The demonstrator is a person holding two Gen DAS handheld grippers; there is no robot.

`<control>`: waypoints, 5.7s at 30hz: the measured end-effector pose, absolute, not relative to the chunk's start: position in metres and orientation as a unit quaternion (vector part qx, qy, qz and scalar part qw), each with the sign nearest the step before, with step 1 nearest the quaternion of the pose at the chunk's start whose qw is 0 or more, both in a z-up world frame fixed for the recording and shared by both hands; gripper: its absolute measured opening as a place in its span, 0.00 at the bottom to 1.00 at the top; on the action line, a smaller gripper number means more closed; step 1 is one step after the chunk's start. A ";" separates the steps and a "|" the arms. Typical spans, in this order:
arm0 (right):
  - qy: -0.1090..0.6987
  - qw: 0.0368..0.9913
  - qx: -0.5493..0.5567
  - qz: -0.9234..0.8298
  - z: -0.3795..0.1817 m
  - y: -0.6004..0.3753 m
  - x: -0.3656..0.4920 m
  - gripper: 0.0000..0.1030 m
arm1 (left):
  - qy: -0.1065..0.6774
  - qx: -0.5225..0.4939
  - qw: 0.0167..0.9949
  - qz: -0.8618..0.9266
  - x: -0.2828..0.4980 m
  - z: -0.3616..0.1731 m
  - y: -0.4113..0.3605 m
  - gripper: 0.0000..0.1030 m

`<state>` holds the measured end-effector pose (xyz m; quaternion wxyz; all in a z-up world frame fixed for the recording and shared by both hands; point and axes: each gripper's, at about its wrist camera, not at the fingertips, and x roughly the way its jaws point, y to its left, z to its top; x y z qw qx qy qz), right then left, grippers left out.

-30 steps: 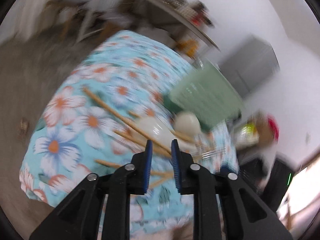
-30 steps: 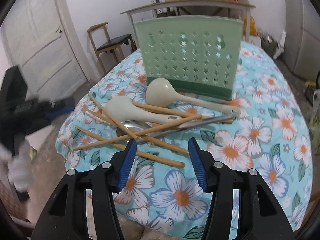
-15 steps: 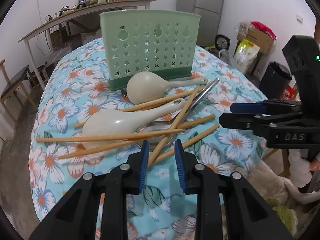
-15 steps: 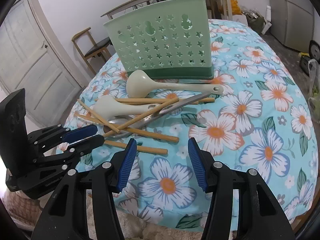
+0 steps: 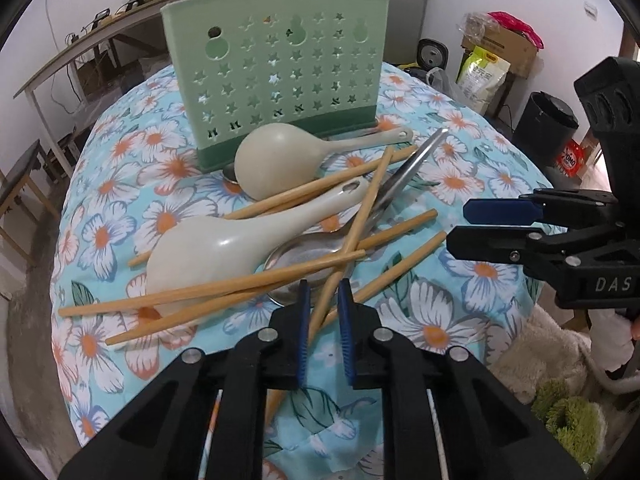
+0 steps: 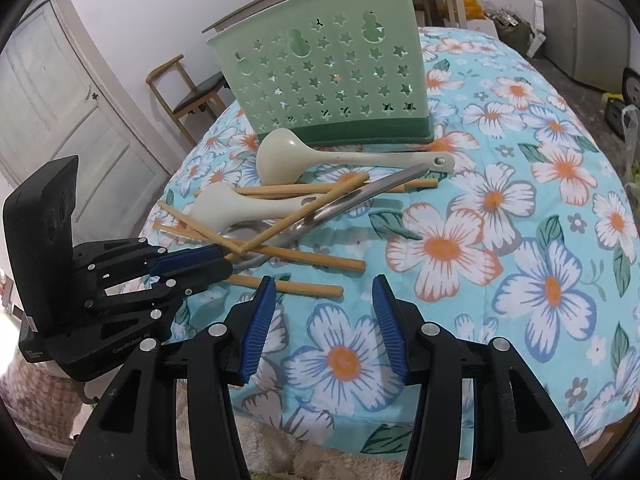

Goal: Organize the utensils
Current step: 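Grasp a second wooden chopstick with the right tool while the left tool holds its chopstick, then lift both held chopsticks and carry them toward the green basket, then raise both chopsticks upright above the green basket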

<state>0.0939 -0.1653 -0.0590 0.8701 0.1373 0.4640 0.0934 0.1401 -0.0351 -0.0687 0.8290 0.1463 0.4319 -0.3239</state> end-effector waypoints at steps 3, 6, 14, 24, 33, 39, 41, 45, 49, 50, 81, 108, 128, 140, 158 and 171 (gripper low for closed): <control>0.464 0.869 0.143 0.093 -0.059 -0.167 0.092 0.43 | 0.421 0.147 0.830 -0.334 0.136 -0.062 -0.037 0.06; 0.461 0.871 0.144 0.090 -0.057 -0.169 0.090 0.43 | 0.405 0.148 0.834 -0.345 0.130 -0.054 -0.037 0.05; 0.454 0.875 0.144 0.084 -0.053 -0.174 0.090 0.43 | 0.380 0.089 0.838 -0.381 0.119 -0.031 -0.033 0.05; 0.414 0.896 0.099 0.124 -0.025 -0.167 0.109 0.40 | 0.369 -0.135 0.871 -0.294 0.138 -0.014 0.045 0.05; 0.461 0.816 0.003 0.347 -0.020 -0.054 0.205 0.35 | 0.336 -0.330 0.872 -0.132 0.139 -0.031 0.173 0.05; 0.507 0.755 -0.094 0.405 -0.051 0.039 0.258 0.24 | 0.337 -0.350 0.869 -0.093 0.130 -0.044 0.203 0.05; 0.516 0.740 -0.133 0.411 -0.062 0.063 0.269 0.24 | 0.338 -0.352 0.868 -0.087 0.129 -0.047 0.209 0.05; 0.525 0.722 -0.184 0.413 -0.075 0.091 0.279 0.23 | 0.342 -0.359 0.864 -0.082 0.130 -0.056 0.219 0.05; 0.523 0.718 -0.210 0.409 -0.077 0.103 0.278 0.18 | 0.341 -0.361 0.864 -0.084 0.132 -0.059 0.222 0.05; 0.521 0.717 -0.217 0.409 -0.076 0.105 0.276 0.16 | 0.341 -0.362 0.864 -0.083 0.133 -0.060 0.222 0.05; 0.453 0.843 0.021 0.288 0.011 -0.093 0.254 0.04 | 0.532 -0.199 0.813 -0.126 0.216 -0.083 0.123 0.07; 0.426 0.847 0.080 0.308 0.014 -0.130 0.251 0.04 | 0.576 -0.177 0.794 -0.082 0.312 -0.078 0.120 0.06; 0.251 0.910 0.171 0.281 0.128 -0.206 0.245 0.04 | 0.154 -0.205 0.948 -0.190 0.240 0.161 0.069 0.06; 0.202 0.921 0.230 0.241 0.134 -0.236 0.301 0.04 | 0.058 -0.221 0.943 -0.242 0.291 0.166 -0.014 0.06; 0.192 0.929 0.243 0.200 0.135 -0.237 0.352 0.04 | 0.098 -0.183 0.952 -0.223 0.319 0.093 -0.047 0.06; 0.235 0.950 0.160 0.131 0.117 -0.208 0.364 0.04 | 0.112 -0.179 0.953 -0.217 0.321 0.080 -0.048 0.06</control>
